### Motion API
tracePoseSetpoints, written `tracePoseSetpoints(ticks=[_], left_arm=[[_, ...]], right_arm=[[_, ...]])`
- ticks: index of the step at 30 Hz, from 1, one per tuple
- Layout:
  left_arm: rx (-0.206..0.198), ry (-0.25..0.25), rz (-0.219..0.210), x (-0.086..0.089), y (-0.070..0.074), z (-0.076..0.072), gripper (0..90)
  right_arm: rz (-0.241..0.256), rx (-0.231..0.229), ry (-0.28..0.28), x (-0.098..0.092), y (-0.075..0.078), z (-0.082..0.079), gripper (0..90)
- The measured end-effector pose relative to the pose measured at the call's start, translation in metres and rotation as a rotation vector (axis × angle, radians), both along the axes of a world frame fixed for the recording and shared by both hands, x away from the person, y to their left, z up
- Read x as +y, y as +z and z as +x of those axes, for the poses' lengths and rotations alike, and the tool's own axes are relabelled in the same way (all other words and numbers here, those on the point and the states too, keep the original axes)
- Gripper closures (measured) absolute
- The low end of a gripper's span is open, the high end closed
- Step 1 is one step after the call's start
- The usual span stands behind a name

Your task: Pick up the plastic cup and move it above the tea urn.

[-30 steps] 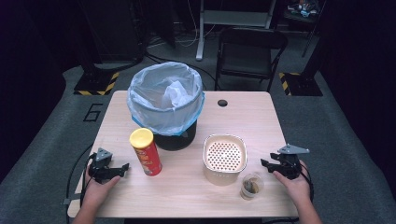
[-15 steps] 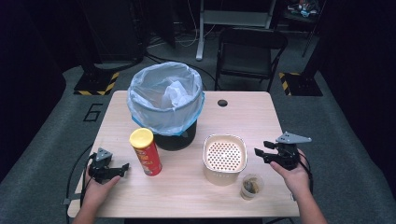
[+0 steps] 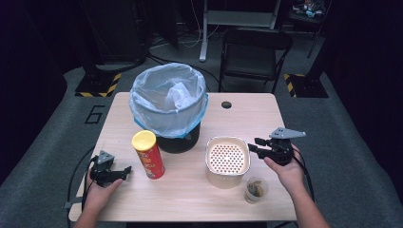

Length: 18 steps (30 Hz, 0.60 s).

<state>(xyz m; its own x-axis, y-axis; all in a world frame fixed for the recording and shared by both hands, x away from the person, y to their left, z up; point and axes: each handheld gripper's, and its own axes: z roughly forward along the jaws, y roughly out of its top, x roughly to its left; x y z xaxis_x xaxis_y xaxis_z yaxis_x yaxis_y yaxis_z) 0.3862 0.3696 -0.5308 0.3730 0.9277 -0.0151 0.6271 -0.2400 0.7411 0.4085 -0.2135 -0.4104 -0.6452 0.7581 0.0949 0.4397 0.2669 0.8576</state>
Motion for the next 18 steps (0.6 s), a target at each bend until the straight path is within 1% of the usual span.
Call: tracePoseSetpoints(ticks=[3,4,5,6,7,8,9,11,12,13,14,17,18], left_arm=[[0.0,-0.001,0.001,0.0,0.0,0.0,13.2],[0.001,0.001,-0.005,0.0,0.0,0.0,13.2],[0.001,0.001,-0.004,0.0,0.0,0.0,13.2],[0.0,0.001,-0.001,0.0,0.0,0.0,13.2],[0.0,0.001,-0.001,0.0,0.0,0.0,13.2],[0.001,0.0,-0.002,0.0,0.0,0.0,13.2],[0.001,0.0,-0.002,0.0,0.0,0.0,13.2],[0.001,0.0,-0.002,0.0,0.0,0.0,13.2],[0.0,0.0,0.0,0.0,0.0,0.0,13.2],[0.0,0.0,0.0,0.0,0.0,0.0,13.2],[0.001,0.001,-0.004,0.0,0.0,0.0,13.2],[0.001,0.0,-0.002,0.0,0.0,0.0,13.2],[0.001,0.001,-0.004,0.0,0.0,0.0,13.2]], right_arm=[[-0.003,-0.002,0.004,0.002,0.002,0.001,57.0],[-0.008,0.014,0.023,0.005,0.0,0.004,56.2],[-0.008,0.014,0.023,0.005,0.0,0.004,56.2],[-0.036,0.039,0.034,0.008,-0.004,0.007,55.7],[-0.036,0.039,0.034,0.008,-0.004,0.007,55.7],[-0.042,0.045,0.058,0.012,-0.007,0.008,57.7],[-0.05,0.05,0.066,0.014,-0.007,0.009,58.5],[-0.054,0.054,0.07,0.016,-0.008,0.008,58.9],[-0.055,0.07,0.09,0.019,-0.011,0.008,58.0],[-0.055,0.07,0.09,0.019,-0.011,0.008,58.0],[-0.066,0.077,0.088,0.022,-0.013,0.007,56.5],[-0.066,0.076,0.09,0.023,-0.014,0.004,56.0],[-0.066,0.078,0.1,0.024,-0.014,0.002,56.1]])
